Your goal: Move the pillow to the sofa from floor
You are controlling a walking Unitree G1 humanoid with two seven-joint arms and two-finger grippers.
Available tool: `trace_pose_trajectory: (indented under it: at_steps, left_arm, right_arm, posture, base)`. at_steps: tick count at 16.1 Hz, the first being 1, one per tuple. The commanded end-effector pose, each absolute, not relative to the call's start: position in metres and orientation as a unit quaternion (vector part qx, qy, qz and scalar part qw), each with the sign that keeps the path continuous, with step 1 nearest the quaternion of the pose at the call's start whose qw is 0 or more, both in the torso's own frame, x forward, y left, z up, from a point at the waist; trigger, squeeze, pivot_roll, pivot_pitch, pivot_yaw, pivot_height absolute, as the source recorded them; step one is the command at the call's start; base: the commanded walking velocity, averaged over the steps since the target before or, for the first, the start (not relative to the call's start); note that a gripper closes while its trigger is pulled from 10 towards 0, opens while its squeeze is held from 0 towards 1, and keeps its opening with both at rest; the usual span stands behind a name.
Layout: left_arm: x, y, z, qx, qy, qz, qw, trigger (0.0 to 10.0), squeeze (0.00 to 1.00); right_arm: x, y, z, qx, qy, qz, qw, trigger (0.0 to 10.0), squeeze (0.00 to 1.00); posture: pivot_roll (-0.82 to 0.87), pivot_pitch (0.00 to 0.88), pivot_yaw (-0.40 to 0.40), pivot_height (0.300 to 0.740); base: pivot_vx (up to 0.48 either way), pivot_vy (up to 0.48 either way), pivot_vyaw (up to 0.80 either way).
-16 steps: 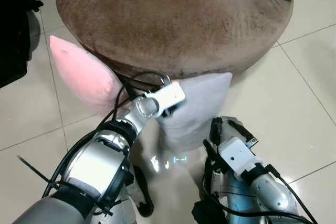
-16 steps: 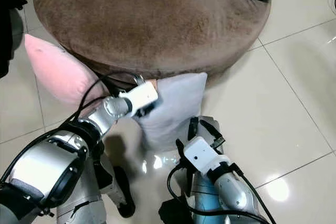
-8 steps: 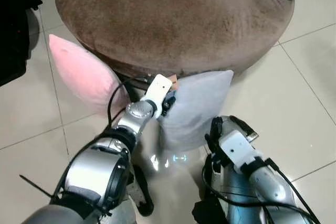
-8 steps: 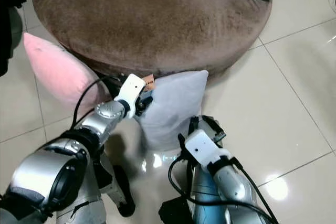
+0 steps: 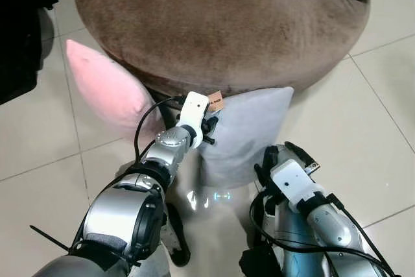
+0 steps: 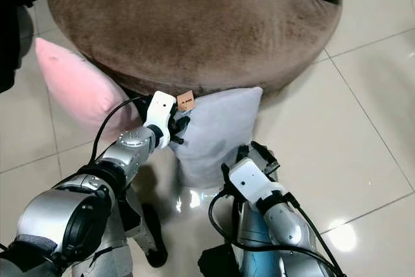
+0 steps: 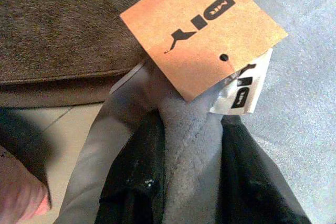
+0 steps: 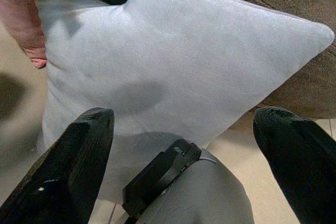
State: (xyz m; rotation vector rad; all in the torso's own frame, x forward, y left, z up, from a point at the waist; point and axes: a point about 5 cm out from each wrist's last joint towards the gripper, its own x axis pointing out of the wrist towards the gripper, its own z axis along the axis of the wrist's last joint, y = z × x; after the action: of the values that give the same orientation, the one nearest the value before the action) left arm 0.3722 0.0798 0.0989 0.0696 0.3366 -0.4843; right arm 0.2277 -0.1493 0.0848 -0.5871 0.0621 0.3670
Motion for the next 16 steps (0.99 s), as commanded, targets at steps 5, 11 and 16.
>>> trace_pose_trajectory:
  at_steps: [5, 11, 16]
  left_arm:
    - [0.375, 0.080, 0.105, -0.028, 0.163, -0.232, 0.958, 0.0, 0.00]
    - [0.389, 0.079, 0.138, -0.105, 0.097, -0.232, 0.962, 0.0, 0.00]
    - [0.399, 0.079, 0.168, -0.115, 0.039, -0.244, 0.962, 0.0, 0.00]
  right_arm:
    - [0.225, -0.160, 0.071, -0.247, 0.071, 0.154, 0.954, 10.0, 0.00]
    - [0.238, -0.160, 0.071, -0.218, 0.065, 0.138, 0.964, 10.0, 0.00]
    - [0.249, -0.162, 0.072, -0.212, 0.060, 0.137, 0.966, 10.0, 0.00]
  posture:
    - [-0.23, 0.370, 0.079, 0.474]
    - [-0.20, 0.322, 0.056, 0.474]
    - [-0.17, 0.295, 0.026, 0.474]
  base:
    - [0.000, 0.000, 0.00]
    - [0.000, 0.000, 0.00]
    - [0.000, 0.000, 0.00]
